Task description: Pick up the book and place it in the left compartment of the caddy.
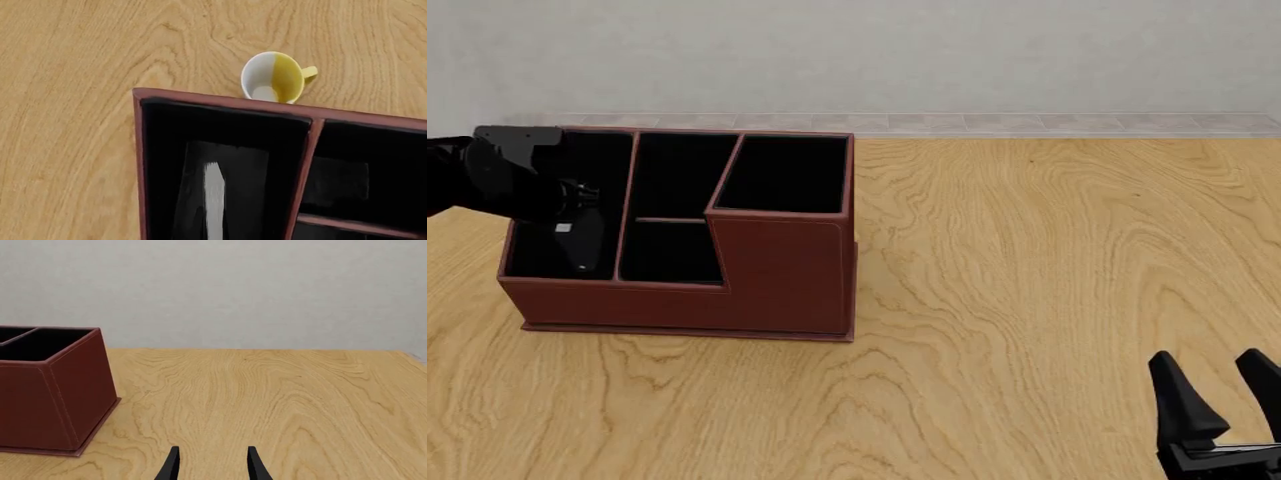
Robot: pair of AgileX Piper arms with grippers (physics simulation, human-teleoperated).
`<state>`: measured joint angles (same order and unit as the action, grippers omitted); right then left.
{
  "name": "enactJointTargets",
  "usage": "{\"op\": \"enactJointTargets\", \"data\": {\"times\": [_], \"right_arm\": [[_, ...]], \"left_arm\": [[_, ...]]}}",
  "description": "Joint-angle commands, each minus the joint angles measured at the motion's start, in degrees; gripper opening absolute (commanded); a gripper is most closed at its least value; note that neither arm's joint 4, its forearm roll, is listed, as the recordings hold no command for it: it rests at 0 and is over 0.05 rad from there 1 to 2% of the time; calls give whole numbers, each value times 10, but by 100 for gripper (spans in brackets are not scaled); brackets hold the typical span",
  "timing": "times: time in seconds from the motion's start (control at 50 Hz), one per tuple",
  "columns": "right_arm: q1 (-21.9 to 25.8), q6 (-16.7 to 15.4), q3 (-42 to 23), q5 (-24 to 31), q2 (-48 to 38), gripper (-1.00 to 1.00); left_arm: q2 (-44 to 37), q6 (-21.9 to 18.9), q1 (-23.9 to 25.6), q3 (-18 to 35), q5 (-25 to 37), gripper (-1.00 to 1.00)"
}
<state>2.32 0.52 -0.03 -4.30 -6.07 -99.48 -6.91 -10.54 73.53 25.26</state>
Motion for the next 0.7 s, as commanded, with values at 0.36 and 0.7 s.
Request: {"op": "enactJointTargets", "data": {"times": [0.36, 0.7], "right_arm": [[1, 3, 0, 6, 9, 100], [0, 5, 0, 9, 12, 100]], "left_arm": [[-37, -20, -6, 9, -36, -100], [-33, -21, -3, 2, -36, -100]]}}
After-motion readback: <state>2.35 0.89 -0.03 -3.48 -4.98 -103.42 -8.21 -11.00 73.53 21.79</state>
